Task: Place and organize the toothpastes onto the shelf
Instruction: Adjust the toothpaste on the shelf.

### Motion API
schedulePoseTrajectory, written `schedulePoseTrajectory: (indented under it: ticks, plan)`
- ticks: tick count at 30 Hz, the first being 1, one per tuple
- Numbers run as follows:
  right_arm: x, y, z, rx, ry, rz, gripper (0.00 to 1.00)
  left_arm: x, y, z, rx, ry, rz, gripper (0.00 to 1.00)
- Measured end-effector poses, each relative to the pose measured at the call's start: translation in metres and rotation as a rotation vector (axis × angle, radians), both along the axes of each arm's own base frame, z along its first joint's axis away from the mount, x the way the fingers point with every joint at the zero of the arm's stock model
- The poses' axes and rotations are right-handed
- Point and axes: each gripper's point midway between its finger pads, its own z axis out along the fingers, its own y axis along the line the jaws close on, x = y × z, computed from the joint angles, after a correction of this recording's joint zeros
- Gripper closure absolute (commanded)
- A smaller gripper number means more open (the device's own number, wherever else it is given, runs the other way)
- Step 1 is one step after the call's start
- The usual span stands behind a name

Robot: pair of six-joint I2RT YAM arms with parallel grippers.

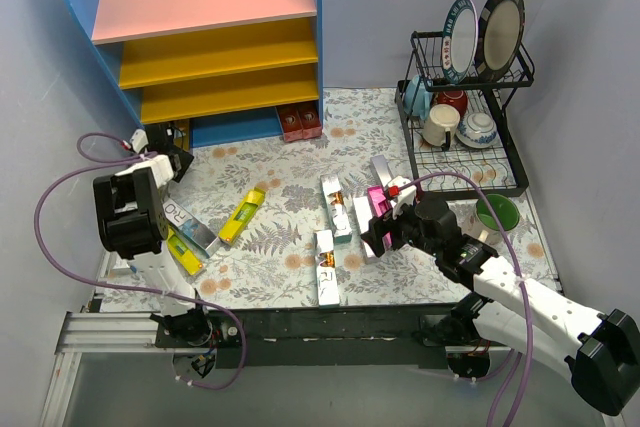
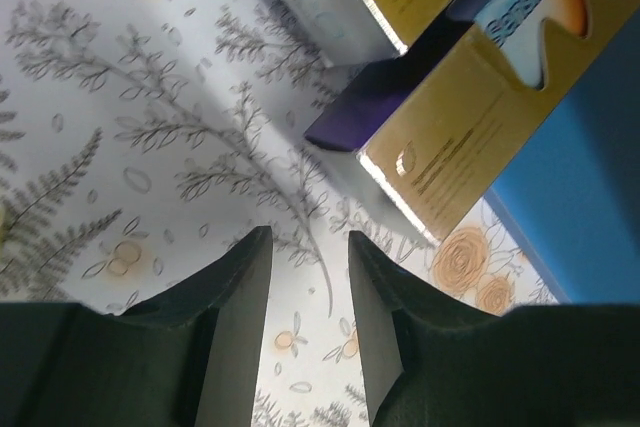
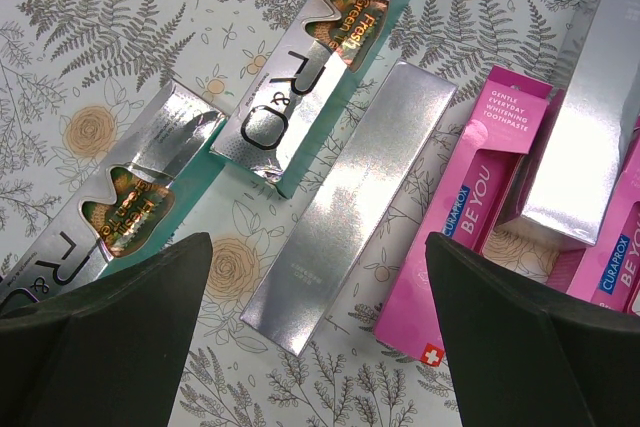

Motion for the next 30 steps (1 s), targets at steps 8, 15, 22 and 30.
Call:
schedulePoseTrajectory:
  ticks: [8, 15, 22, 30]
  plan:
    - [0.0, 0.0, -0.001, -0.002, 0.002, 0.0, 0.04, 0.024, 0.004, 0.01, 0.002, -0.034, -0.008, 0.63]
    - [0.001, 0.0, -0.002, -0.004, 0.004, 0.0, 0.04, 0.032, 0.006, 0.015, 0.017, -0.047, -0.022, 0.59]
    - [0.001, 0.0, -0.002, -0.004, 0.003, 0.0, 0.04, 0.025, 0.007, 0.013, 0.06, -0.025, -0.05, 0.51]
    - [0.0, 0.001, -0.002, -0.003, 0.005, 0.003, 0.04, 0.019, 0.004, 0.053, 0.43, 0.004, -0.159, 0.39]
